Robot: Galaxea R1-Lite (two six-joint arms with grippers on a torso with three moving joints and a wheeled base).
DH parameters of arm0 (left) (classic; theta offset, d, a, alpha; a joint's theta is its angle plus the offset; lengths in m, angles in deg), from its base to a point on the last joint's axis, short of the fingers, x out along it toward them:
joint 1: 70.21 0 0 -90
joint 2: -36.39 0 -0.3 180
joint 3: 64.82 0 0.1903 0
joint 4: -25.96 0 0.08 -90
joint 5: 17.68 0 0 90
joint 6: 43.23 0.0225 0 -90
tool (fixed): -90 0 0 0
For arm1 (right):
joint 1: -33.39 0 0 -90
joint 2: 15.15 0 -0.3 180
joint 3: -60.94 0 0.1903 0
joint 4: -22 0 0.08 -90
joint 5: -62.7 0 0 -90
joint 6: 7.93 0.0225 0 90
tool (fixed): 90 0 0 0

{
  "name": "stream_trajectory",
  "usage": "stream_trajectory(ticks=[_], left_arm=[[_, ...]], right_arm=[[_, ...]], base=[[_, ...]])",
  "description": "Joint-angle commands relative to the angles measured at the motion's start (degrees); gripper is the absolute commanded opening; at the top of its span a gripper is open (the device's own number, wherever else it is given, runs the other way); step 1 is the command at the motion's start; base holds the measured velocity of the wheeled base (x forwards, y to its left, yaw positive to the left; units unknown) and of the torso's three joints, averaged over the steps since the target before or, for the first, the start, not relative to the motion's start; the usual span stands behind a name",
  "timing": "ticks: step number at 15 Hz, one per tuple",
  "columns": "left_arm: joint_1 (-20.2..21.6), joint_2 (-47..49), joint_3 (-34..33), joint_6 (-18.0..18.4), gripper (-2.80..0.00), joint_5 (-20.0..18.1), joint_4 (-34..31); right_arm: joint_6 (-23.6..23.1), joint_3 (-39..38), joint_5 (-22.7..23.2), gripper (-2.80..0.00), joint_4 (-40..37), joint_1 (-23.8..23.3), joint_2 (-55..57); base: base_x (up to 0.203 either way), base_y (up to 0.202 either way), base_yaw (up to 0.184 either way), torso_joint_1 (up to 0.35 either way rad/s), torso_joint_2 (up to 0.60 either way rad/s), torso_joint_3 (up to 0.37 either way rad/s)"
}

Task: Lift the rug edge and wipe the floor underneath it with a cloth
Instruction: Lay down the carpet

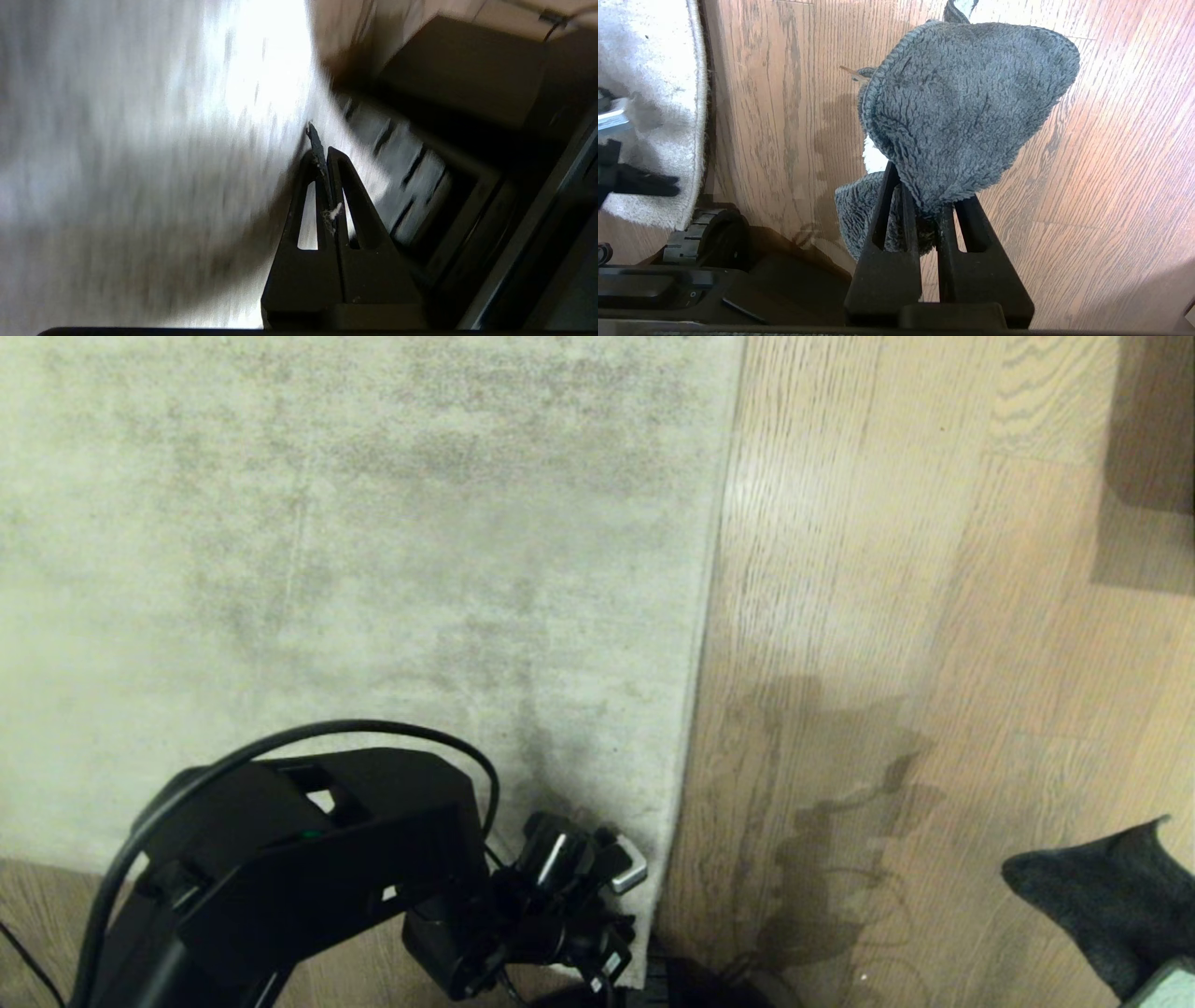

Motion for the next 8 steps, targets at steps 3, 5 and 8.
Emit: stream_trajectory(ticks=[3,5,8], left_arm=[[3.25,0.1,-1.13,6.22,-2.8,-0.12,0.67],[4.66,1.06,-0.58,9.05,-2.8,-0.21,1.36],[5.17,1.83,-0.05,10.85,-2.8,-0.56,2.06]], right_arm=[[-0.02,0.0,0.05,-2.8,0.02,0.02,0.09],[-0.02,0.0,0.05,-2.8,0.02,0.02,0.02],[-0.02,0.0,0.05,-2.8,0.02,0.02,0.0]], base=[[0.0,0.0,0.0,0.0,0.0,0.0],[0.0,0.0,0.0,0.0,0.0,0.0],[0.0,0.0,0.0,0.0,0.0,0.0]])
